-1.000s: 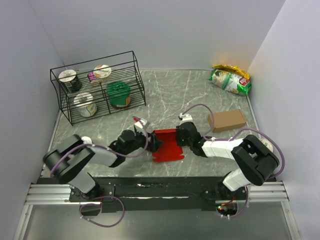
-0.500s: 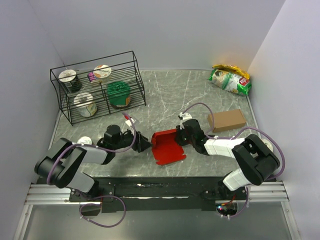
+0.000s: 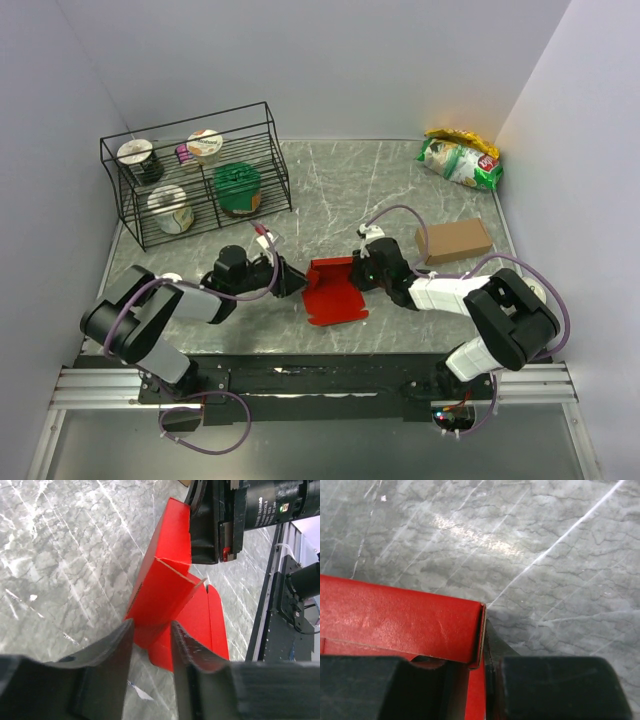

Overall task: Fold the paper box
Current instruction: Fold the paper box at the center of the board.

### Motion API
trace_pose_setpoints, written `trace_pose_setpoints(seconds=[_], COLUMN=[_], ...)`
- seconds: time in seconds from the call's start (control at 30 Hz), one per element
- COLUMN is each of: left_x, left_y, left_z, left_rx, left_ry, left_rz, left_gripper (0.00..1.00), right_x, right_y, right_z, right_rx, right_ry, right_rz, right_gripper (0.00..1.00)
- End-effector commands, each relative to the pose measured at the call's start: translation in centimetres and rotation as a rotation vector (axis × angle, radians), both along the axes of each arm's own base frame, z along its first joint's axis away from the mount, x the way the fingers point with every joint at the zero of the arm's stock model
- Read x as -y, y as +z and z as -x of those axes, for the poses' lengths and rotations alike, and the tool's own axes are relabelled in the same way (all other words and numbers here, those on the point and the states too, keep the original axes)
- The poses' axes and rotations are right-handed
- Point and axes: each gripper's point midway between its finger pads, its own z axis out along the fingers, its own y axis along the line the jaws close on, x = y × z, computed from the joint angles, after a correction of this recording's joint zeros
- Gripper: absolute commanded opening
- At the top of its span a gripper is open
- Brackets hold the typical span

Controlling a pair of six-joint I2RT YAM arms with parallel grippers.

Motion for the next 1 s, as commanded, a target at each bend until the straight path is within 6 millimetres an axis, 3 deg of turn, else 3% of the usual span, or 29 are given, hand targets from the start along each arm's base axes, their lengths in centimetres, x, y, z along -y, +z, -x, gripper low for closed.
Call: trace_pose_setpoints(seconds=[0.0, 0.3, 0.67, 0.97], left_x=[1.4, 2.4, 3.3, 3.1], left_y=[1.7, 2.4, 3.1, 3.0], left_z=[-1.0, -1.5, -1.5, -2.5], left_rx=[0.097, 0.127, 0.17, 0.193], left_ry=[-0.012, -0.008, 0.027, 0.097], left_rz=[0.033, 0.059, 0.055, 0.022], left_gripper=[0.38, 0.31, 0.46, 0.49], right_x=[-0.3, -0.6, -1.0, -1.2], right_y=[0.8, 0.8, 0.7, 0.8], right_z=[-0.6, -0.3, -0.1, 0.0], right_rx=[0.038, 0.04, 0.034, 0.035], right_ry=[-0.001, 0.01, 0.008, 0.014], right_rz=[-0.023, -0.03, -0.033, -0.042], right_gripper=[0.19, 0.19, 0.19, 0.19])
